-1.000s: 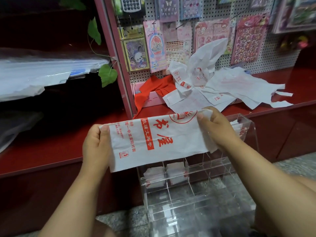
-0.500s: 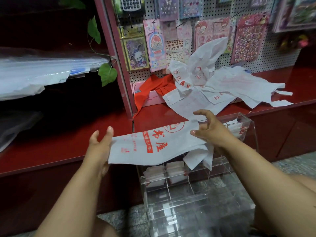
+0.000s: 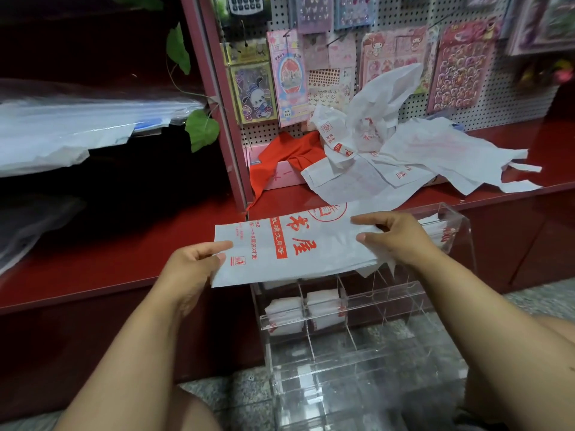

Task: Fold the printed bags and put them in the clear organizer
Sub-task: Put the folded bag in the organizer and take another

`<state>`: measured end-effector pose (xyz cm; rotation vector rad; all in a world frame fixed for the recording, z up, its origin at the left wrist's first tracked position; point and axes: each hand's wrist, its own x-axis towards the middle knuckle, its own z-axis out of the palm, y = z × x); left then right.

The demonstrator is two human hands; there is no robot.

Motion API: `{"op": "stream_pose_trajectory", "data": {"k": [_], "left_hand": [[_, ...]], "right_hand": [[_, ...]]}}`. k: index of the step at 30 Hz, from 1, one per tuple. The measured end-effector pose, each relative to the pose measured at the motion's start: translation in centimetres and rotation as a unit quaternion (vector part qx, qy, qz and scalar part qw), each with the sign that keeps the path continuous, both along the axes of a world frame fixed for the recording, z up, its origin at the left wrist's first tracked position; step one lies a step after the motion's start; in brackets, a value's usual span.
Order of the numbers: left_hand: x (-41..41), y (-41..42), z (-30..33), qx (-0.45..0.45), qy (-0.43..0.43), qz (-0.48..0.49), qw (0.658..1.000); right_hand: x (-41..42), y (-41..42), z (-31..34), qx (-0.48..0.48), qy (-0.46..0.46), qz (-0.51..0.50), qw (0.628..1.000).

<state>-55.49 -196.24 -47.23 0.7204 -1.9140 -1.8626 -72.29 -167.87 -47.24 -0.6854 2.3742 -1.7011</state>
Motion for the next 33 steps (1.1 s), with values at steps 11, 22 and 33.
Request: {"op": "stream_pose_trajectory", "data": {"k": [11,22,33], "left_hand": [[0.2,-0.2,-0.1,-0.123,0.018,0.057,0.991],[0.4,-0.7,2.2,-0.309,0.010,0.066,0.949],[-1.9,3.6,10.8,-0.308,0.090,-0.050,0.946]], "right_hand": [[-0.3,0.0,-0.3,-0.014,0.029,-0.014,0.999],[-0.8,-0.2,-0.2,0.126,0.143,-0.001,0.982],[1.2,-0.8,-1.1,0.142,-0.074,0.207,0.965]]}}
